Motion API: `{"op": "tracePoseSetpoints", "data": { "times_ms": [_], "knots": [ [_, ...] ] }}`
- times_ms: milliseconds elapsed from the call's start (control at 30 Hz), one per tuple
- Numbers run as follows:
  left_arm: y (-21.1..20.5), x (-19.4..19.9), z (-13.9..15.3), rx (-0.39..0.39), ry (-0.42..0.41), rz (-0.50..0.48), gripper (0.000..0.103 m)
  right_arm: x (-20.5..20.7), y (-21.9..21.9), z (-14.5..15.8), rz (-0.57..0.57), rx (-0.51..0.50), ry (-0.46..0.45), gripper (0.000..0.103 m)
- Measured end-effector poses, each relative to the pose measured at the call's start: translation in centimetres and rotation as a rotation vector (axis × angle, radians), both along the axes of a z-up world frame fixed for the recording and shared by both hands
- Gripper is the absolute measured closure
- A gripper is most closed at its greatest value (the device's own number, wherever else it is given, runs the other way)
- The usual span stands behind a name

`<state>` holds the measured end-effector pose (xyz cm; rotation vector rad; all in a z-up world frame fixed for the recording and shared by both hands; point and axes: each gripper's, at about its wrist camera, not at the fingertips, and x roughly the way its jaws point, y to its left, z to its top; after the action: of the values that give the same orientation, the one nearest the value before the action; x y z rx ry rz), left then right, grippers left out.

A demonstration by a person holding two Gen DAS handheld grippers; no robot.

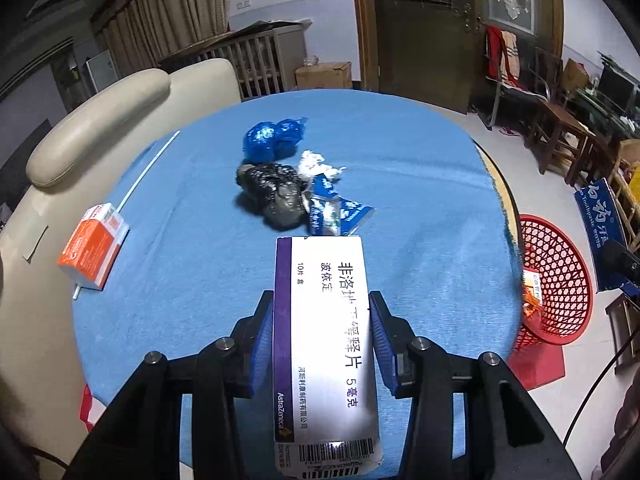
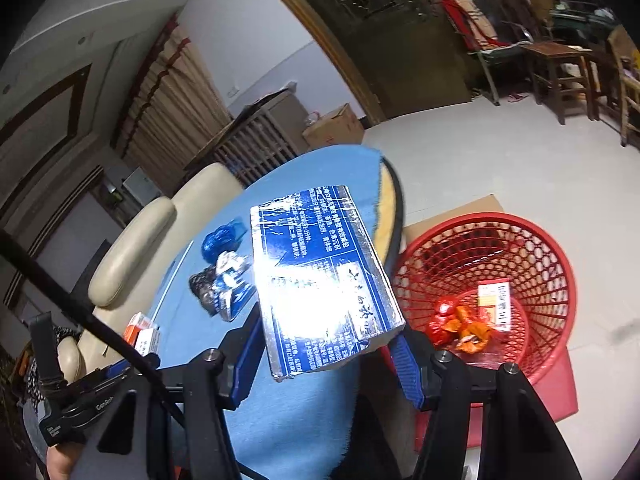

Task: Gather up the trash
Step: 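Carry the white-purple box and blue foil box over the red wastebasket, then open both tools to drop the two boxes into the basket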

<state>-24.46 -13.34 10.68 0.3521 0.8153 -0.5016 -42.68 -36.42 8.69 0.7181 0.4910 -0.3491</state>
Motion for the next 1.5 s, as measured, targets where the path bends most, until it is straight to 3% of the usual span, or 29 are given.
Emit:
{"op": "tracePoseSetpoints", "data": {
  "times_ms": [267, 833, 1500],
  "knots": [
    [-2.9, -1.0, 0.0, 0.001, -0.001, -0.065, 0.056, -2.9, -3.3, -0.3, -0.110, 0.012, 0.013, 0.042],
    [-11.0, -3.1, -0.9, 0.000, 0.026, -0.255, 0.056, -4.4, -7.2, -3.2, -0.200, 0.009, 0.145, 0.042],
    [-15.4, -3.9, -1.3, 0.034, 0.028, -0.290, 0.056, -2.5, -9.1, -4.8, -0.180, -0.003, 0.212, 0.041]
  ]
}}
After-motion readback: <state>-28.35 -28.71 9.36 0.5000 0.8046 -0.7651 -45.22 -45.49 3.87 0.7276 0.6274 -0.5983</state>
